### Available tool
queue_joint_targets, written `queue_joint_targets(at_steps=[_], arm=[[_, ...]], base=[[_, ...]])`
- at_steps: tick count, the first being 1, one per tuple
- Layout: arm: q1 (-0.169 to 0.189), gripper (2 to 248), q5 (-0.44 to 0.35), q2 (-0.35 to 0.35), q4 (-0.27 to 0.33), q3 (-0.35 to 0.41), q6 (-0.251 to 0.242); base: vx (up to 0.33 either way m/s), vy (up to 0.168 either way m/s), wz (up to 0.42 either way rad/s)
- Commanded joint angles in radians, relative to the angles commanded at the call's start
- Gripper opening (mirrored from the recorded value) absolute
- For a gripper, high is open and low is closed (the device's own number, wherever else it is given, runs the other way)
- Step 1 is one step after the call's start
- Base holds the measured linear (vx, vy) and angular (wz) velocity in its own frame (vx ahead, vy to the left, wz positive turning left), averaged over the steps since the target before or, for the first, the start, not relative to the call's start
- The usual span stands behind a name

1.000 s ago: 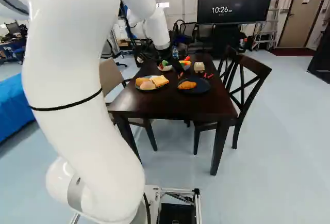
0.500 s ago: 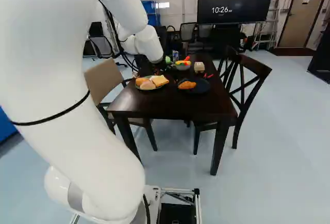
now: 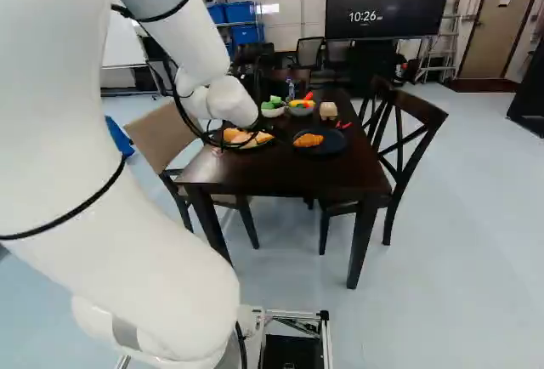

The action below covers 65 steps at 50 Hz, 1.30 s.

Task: Move the croissant to the empty plate

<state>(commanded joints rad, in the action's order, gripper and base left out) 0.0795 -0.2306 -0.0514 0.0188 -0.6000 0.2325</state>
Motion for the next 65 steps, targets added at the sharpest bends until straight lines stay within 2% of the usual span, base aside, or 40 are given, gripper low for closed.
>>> queue_joint_targets(at_steps=[17, 38, 65], arm=[[-0.024, 247, -0.192, -0.068, -0.006, 0.153, -0.069], [-0.047, 247, -0.379, -0.135, -0.011, 0.303, -0.137], [-0.067, 247, -0.544, -0.193, -0.016, 0.435, -0.197]], base=[[0.000, 0.000, 0.000], [0.000, 0.000, 0.000], [0.000, 0.000, 0.000]])
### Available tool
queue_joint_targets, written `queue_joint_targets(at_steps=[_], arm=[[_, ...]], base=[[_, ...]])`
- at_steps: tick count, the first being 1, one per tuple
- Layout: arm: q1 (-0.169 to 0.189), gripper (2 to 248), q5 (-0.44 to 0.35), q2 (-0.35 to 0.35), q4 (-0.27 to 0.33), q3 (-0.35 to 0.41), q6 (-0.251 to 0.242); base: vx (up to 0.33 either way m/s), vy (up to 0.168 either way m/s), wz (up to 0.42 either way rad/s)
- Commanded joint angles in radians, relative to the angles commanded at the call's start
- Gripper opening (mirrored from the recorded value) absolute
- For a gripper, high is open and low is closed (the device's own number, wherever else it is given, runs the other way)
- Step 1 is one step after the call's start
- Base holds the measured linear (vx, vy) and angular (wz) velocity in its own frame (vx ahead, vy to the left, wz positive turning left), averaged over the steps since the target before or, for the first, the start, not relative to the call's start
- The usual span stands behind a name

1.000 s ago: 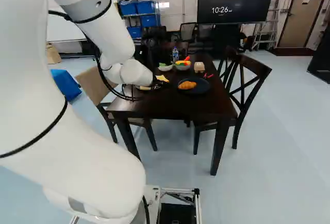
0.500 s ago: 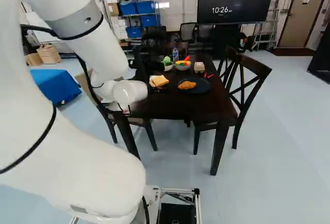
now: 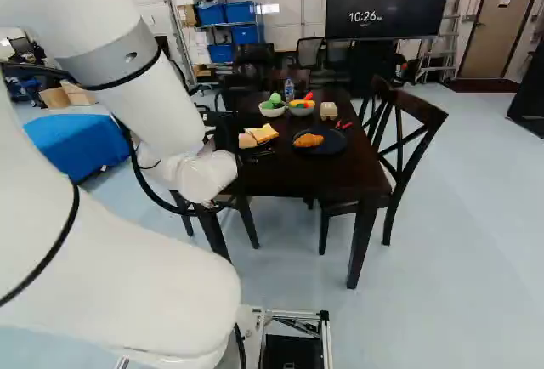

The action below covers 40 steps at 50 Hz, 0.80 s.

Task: Move the croissant to the empty plate

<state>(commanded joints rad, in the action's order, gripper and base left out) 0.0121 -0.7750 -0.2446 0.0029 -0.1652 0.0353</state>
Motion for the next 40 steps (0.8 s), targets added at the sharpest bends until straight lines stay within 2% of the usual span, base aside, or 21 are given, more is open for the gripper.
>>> queue_joint_targets(at_steps=[20, 40], arm=[[-0.009, 247, -0.071, -0.025, -0.002, 0.057, -0.026], [-0.012, 247, -0.097, -0.035, -0.003, 0.078, -0.035]], base=[[0.000, 0.000, 0.000], [0.000, 0.000, 0.000]])
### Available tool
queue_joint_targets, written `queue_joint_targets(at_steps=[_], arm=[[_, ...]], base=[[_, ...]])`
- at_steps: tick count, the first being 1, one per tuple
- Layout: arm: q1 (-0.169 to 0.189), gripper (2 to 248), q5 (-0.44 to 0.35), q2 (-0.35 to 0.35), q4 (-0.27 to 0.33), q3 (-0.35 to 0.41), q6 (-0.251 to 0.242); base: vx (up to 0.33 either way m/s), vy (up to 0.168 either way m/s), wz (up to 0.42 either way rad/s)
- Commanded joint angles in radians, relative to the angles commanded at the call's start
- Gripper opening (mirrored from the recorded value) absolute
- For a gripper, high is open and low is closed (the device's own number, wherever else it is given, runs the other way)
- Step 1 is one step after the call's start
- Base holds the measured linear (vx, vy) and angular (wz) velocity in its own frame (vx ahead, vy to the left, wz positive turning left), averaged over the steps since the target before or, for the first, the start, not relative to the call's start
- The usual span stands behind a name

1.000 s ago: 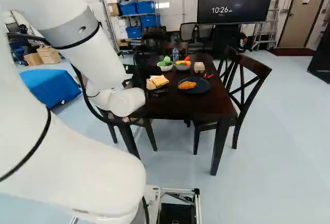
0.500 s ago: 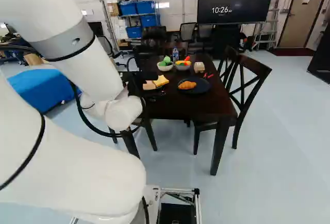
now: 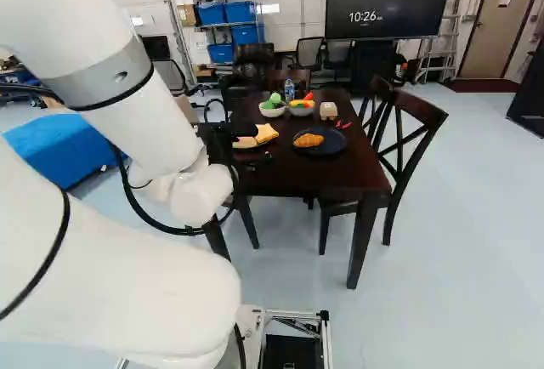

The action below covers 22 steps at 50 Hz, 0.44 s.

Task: Move the croissant to the empty plate

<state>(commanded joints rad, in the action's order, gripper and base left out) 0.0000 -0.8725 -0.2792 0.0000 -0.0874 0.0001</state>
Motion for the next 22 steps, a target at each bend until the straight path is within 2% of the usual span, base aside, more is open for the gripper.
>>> queue_joint_targets(at_steps=[22], arm=[[0.000, 247, 0.000, 0.000, 0.000, 0.000, 0.000]], base=[[0.000, 0.000, 0.000]])
